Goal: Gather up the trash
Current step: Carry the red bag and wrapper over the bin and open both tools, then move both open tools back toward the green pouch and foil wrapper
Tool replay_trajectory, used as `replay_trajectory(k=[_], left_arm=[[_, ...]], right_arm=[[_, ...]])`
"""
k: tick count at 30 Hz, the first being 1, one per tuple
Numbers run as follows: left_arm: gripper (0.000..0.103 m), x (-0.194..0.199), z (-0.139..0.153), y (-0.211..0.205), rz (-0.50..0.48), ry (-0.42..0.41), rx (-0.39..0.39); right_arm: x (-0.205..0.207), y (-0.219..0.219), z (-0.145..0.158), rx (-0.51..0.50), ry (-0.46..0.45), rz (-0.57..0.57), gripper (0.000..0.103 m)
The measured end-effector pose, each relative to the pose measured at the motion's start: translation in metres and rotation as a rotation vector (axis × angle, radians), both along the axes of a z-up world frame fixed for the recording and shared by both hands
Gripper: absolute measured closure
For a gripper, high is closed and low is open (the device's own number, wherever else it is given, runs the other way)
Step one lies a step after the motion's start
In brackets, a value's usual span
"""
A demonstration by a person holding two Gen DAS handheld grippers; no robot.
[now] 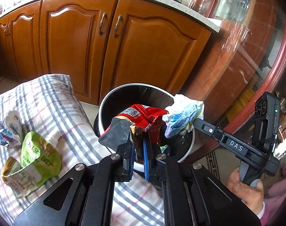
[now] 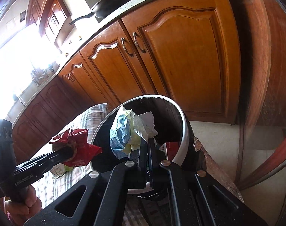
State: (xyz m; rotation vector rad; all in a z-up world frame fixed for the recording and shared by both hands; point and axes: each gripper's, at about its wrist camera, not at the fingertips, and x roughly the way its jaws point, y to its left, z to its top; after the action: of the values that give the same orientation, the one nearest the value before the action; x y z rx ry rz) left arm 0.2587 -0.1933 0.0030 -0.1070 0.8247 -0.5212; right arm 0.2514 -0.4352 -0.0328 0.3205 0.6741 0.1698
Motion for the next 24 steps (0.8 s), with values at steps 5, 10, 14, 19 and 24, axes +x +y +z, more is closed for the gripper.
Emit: replay_trajectory(k=[5, 10, 14, 19, 24], left_arm=[[0.096, 0.008, -0.003, -0.012, -0.002, 0.011, 0.016], [0.096, 0.016, -0.007, -0.019, -0.001, 0.023, 0.023], [0.096, 0.023, -0.010, -0.023, -0.002, 0.037, 0.024], [0.088, 0.032, -0.012, -0.030, 0.002, 0.049, 0.028], [0.055, 0.030, -0.013, -0.030, 0.021, 0.052, 0.033]], right_arm=[[0.007, 0.000, 0.000, -0.009, 0.010, 0.003, 0.102], [0.013, 0.000, -0.002, -0.019, 0.021, 0.001, 0.102], [0.018, -0.001, -0.005, -0.023, 0.032, 0.007, 0.102], [0.026, -0.001, -0.008, -0.033, 0.051, 0.010, 0.096], [0.028, -0.005, -0.008, -0.015, 0.052, 0.008, 0.076]])
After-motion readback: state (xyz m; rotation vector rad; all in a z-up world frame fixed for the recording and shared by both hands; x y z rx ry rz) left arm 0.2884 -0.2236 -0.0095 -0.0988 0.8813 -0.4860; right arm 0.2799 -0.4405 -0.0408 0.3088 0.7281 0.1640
